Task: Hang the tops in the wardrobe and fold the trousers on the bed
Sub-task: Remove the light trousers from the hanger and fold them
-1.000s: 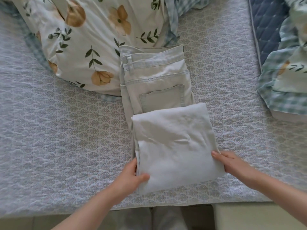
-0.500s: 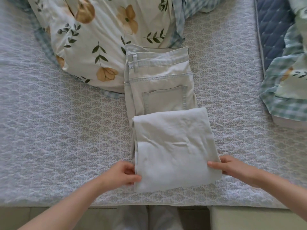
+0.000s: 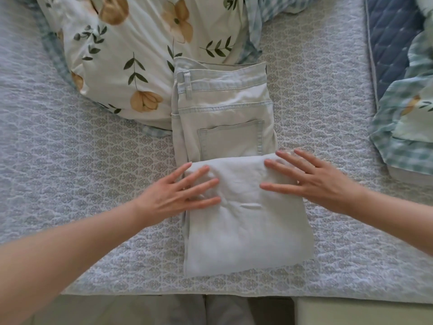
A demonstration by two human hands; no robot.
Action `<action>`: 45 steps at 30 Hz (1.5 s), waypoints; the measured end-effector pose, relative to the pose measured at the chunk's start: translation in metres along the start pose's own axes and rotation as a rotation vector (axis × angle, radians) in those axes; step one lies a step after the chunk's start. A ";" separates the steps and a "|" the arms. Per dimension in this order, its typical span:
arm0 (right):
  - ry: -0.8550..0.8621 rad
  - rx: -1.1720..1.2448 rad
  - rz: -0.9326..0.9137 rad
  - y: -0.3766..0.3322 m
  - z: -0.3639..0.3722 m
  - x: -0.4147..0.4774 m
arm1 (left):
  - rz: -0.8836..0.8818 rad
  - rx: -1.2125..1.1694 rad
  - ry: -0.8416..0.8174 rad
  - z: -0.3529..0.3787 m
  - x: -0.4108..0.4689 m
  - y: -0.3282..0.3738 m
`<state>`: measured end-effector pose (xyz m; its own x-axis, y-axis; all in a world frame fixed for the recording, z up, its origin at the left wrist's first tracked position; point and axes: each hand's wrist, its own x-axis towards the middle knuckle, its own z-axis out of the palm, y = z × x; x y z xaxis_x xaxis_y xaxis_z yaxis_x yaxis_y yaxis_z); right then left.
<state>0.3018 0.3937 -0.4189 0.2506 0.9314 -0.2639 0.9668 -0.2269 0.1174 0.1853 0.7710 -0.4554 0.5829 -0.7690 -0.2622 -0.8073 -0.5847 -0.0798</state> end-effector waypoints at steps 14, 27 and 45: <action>0.106 0.010 -0.049 0.013 0.044 0.024 | -0.025 -0.049 0.127 0.029 0.020 -0.013; 0.049 0.271 0.018 0.006 0.033 0.013 | -0.142 -0.731 0.044 -0.003 0.017 -0.017; -0.155 1.751 1.109 -0.044 -0.018 -0.001 | -1.316 -2.220 0.076 -0.054 0.004 0.068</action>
<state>0.2580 0.4079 -0.4069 0.5388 0.2364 -0.8086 -0.5692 -0.6055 -0.5563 0.1379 0.7148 -0.4099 0.4852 -0.0081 -0.8744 0.8580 0.1972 0.4743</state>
